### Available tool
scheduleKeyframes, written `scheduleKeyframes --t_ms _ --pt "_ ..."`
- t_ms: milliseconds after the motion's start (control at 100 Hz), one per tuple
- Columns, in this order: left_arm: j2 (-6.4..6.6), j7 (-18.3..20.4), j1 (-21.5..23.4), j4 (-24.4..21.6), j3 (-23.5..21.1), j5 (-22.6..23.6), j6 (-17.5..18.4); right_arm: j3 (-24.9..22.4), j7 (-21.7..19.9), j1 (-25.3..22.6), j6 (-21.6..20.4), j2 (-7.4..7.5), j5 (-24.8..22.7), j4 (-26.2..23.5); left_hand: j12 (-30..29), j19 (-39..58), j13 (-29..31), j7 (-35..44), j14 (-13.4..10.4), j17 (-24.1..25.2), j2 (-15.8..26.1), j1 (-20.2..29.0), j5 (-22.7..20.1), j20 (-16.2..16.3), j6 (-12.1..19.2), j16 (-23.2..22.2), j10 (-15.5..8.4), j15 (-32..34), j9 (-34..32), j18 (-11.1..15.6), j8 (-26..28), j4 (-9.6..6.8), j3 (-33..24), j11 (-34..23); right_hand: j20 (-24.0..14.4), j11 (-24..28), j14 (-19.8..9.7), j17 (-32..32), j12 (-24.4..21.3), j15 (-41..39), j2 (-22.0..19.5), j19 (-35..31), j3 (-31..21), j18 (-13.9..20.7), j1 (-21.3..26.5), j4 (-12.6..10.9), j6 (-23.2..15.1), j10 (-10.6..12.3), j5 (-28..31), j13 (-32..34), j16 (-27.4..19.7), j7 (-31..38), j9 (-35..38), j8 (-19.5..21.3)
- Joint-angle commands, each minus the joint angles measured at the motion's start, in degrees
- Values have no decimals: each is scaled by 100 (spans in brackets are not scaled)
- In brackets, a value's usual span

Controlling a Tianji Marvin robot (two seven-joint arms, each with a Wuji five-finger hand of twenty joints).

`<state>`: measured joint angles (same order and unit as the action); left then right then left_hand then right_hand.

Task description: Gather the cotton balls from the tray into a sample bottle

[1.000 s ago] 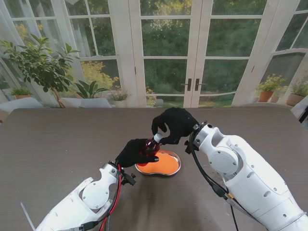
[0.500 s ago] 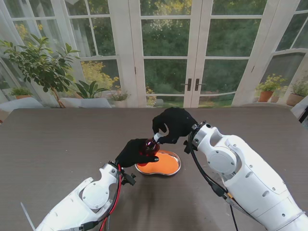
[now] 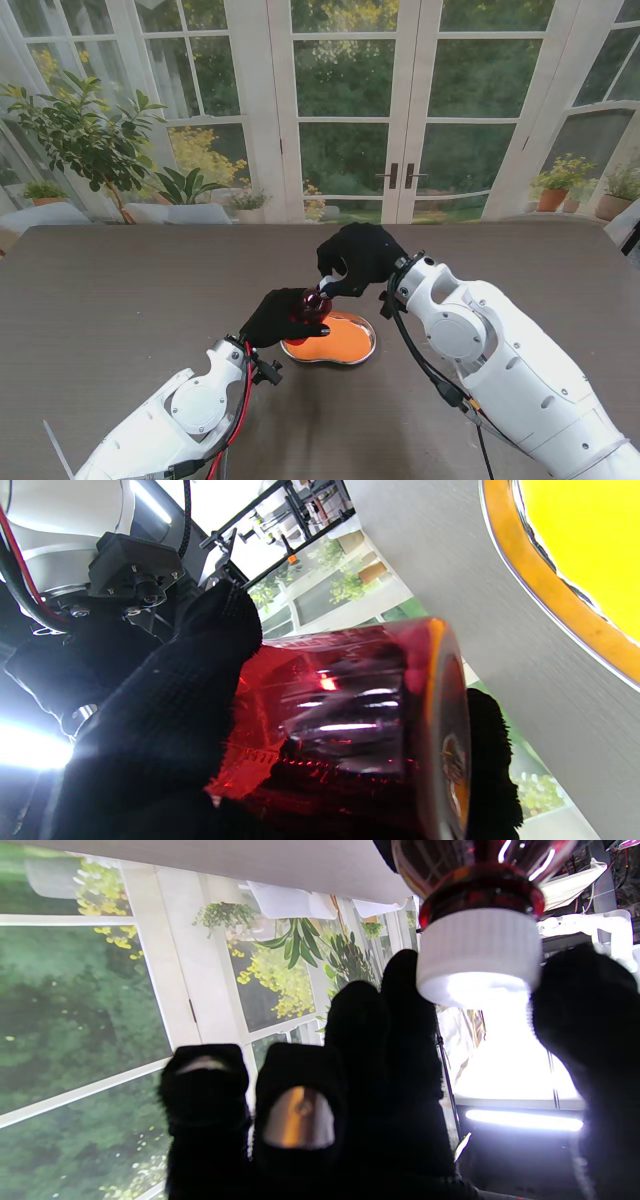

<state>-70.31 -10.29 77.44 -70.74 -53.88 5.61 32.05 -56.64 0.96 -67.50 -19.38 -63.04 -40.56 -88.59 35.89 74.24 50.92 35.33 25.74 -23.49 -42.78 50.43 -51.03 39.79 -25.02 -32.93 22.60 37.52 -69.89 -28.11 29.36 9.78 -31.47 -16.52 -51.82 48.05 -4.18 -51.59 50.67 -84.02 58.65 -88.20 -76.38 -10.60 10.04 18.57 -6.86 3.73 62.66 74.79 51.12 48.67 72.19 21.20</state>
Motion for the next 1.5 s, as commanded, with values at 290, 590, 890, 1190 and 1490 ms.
scheduleKeyframes --t_ms 290,590,890,1190,1490 --pt "-23 99 -5 -30 4 -16 25 56 -35 -47 248 -43 -23 -43 -4 200 -44 729 -68 125 1281 929 -949 113 1647 -63 -663 32 -453 184 1 157 -1698 -168 -1 258 -144 -353 46 -679 -646 -526 226 -281 -322 -520 70 3 958 77 258 388 1014 737" --pt "-25 92 -11 -27 3 -14 36 112 -12 -29 369 -49 -71 -33 -4 200 -50 728 -65 125 1279 932 -947 114 1636 -63 -656 27 -453 184 0 157 -1699 -166 10 914 -114 -520 87 -917 -1198 -633 504 -353 -467 -550 83 -67 1231 72 352 775 1085 1000" --pt "-21 98 12 -47 -13 -24 24 159 91 -20 497 -72 -109 -13 -4 199 -51 725 -62 127 1271 929 -944 114 1634 -63 -652 25 -457 184 -4 160 -1700 -168 33 1579 124 -633 -157 -1109 -2608 -721 1127 -464 -486 -727 165 -206 1297 58 388 1453 1093 949" --pt "-18 119 13 -48 -9 -47 21 100 47 -37 552 -52 -182 -49 -7 196 -50 727 -54 131 1275 926 -946 114 1629 -65 -650 29 -453 181 -5 162 -1700 -166 14 1287 174 -494 -367 -974 -3427 -676 1655 -446 -697 -813 190 -210 1251 60 318 1164 1079 677" --pt "-14 142 13 -57 0 -65 5 47 7 -61 663 -44 -195 -83 -5 196 -49 726 -55 128 1281 937 -940 115 1622 -66 -648 30 -453 176 -3 160 -1700 -169 -54 -197 217 -56 -443 -443 -3930 -423 2475 -340 -950 -878 348 -236 54 60 65 -627 833 300"
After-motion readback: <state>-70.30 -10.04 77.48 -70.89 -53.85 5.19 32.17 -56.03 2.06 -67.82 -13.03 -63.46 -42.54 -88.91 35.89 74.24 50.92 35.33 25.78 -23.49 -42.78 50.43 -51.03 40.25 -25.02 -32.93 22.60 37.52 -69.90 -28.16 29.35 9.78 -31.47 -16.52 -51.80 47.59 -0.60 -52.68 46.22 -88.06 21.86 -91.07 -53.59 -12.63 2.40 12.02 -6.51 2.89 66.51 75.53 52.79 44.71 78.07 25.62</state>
